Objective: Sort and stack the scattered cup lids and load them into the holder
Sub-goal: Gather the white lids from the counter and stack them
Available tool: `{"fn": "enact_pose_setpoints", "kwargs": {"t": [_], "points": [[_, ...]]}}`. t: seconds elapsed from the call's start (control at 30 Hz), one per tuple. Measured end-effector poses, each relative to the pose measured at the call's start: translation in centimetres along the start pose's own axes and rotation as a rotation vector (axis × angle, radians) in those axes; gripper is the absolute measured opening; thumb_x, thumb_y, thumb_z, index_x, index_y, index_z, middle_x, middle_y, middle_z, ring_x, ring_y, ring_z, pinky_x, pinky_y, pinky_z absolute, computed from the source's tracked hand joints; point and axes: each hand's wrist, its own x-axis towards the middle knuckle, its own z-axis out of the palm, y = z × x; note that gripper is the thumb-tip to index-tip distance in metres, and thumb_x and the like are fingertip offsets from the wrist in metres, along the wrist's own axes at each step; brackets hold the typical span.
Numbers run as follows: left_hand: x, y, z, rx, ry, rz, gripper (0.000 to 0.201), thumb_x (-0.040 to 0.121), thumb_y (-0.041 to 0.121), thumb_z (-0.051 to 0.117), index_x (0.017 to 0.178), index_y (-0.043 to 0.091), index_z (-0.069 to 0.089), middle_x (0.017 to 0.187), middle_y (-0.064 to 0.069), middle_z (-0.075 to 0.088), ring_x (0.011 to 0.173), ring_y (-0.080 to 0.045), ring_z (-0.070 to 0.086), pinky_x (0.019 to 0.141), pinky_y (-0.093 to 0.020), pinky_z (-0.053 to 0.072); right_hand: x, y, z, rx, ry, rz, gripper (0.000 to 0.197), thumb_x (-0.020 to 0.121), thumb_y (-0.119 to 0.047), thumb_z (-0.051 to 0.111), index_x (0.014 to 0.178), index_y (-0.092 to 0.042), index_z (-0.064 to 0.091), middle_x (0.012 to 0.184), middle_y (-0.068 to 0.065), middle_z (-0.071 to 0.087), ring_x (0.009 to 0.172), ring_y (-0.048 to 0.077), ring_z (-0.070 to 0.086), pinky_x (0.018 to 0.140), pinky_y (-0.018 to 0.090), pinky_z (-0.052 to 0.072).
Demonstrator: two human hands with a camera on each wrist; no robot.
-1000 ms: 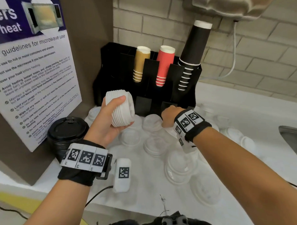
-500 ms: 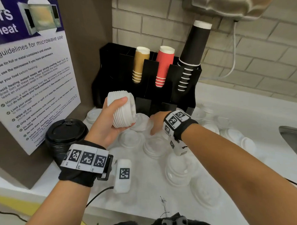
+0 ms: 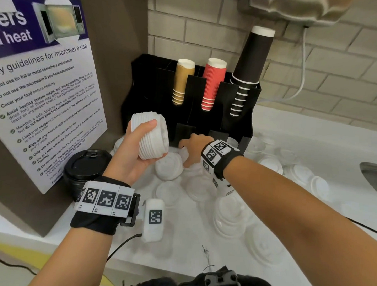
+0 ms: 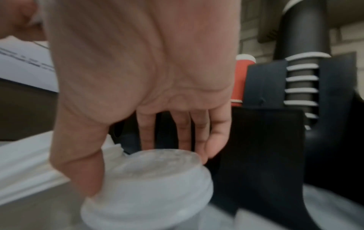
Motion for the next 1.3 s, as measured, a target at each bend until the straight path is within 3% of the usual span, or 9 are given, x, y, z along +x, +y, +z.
{"fn": "enact_pose_setpoints", "kwargs": {"t": [0.17,0.27,0.37,0.43,0.5,0.6,0.9,1.0,1.3], "points": [[0.3,0.1,-0.1,0.037,0.018,0.017,0.075,0.072,0.037,0.067,0.141,0.026,0.043,0.131,-0.004,0.054,0.113,-0.021,0.056,0.076,-0.038,0.057,-0.5,0.3,-1.0,-0.239,0.139,0.061,0.081,0.079,-0.057,0.066,0.145,-0.026,0.034,0.139,0.01,0.037,0.127,0.03,0.038,0.088,0.037,0.043],[0.5,-0.4,0.2,0.049,0.023,0.008,0.07,0.074,0.037,0.069,0.139,0.027,0.045,0.13,-0.004,0.055,0.115,-0.023,0.056,0.078,-0.039,0.057,-1.9,1.4,-2.3,-0.201,0.253,0.095,0.079,0.076,-0.058,0.067,0.143,-0.029,0.035,0.137,0.01,0.037,0.125,0.031,0.037,0.086,0.039,0.043],[0.7,-0.9,0.9,0.058,0.016,-0.008,0.066,0.076,0.036,0.07,0.137,0.028,0.047,0.127,-0.004,0.056,0.112,-0.022,0.057,0.076,-0.038,0.057,-3.9,3.8,-3.5,0.283,0.406,0.082,0.067,0.076,-0.048,0.071,0.135,-0.031,0.046,0.132,0.008,0.042,0.122,0.034,0.042,0.094,0.043,0.045],[0.9,-1.2,1.6,0.075,0.003,-0.032,0.066,0.071,0.038,0.071,0.133,0.03,0.05,0.124,-0.003,0.057,0.109,-0.022,0.058,0.075,-0.038,0.057,-5.4,5.1,-3.7,0.772,0.492,0.006,0.057,0.078,-0.037,0.073,0.131,-0.029,0.051,0.121,-0.001,0.049,0.118,0.026,0.049,0.092,0.034,0.048],[0.8,-1.7,2.4,0.097,-0.022,-0.061,0.065,0.069,0.039,0.072,0.13,0.032,0.051,0.122,-0.002,0.058,0.109,-0.022,0.057,0.073,-0.037,0.057,-7.0,5.4,-3.1,1.185,0.496,-0.063,0.05,0.081,-0.031,0.072,0.127,-0.033,0.054,0.112,-0.002,0.058,0.111,0.02,0.057,0.083,0.03,0.054],[0.5,-2.7,3.3,0.129,-0.066,-0.107,0.067,0.067,0.041,0.072,0.13,0.031,0.051,0.123,-0.004,0.058,0.109,-0.023,0.057,0.068,-0.035,0.056,-9.1,4.9,-1.4,1.465,0.448,-0.199,0.048,0.085,-0.024,0.068,0.129,-0.036,0.052,0.109,0.008,0.066,0.106,0.022,0.064,0.084,0.037,0.057],[-0.4,-4.7,5.5,0.144,-0.189,-0.185,0.072,0.071,0.043,0.067,0.138,0.025,0.047,0.133,-0.012,0.058,0.119,-0.03,0.059,0.078,-0.041,0.057,-13.3,3.6,3.1,1.512,0.505,-0.255,0.056,0.08,-0.014,0.072,0.128,-0.036,0.055,0.114,-0.002,0.063,0.102,0.016,0.065,0.081,0.028,0.056],[-0.6,-5.1,5.9,0.159,-0.197,-0.177,0.072,0.071,0.044,0.068,0.138,0.026,0.046,0.133,-0.013,0.057,0.12,-0.031,0.058,0.085,-0.045,0.056,-13.9,3.5,3.6,1.493,0.531,-0.232,0.056,0.079,-0.016,0.073,0.127,-0.037,0.054,0.117,-0.002,0.061,0.105,0.019,0.063,0.089,0.036,0.054],[-1.3,-5.9,6.6,0.163,-0.185,-0.131,0.07,0.07,0.044,0.07,0.134,0.033,0.044,0.131,-0.01,0.057,0.116,-0.03,0.06,0.075,-0.041,0.057,-14.4,3.3,4.3,1.489,0.577,-0.232,0.057,0.081,-0.016,0.074,0.13,-0.037,0.053,0.12,-0.003,0.059,0.108,0.016,0.061,0.096,0.039,0.052]]}}
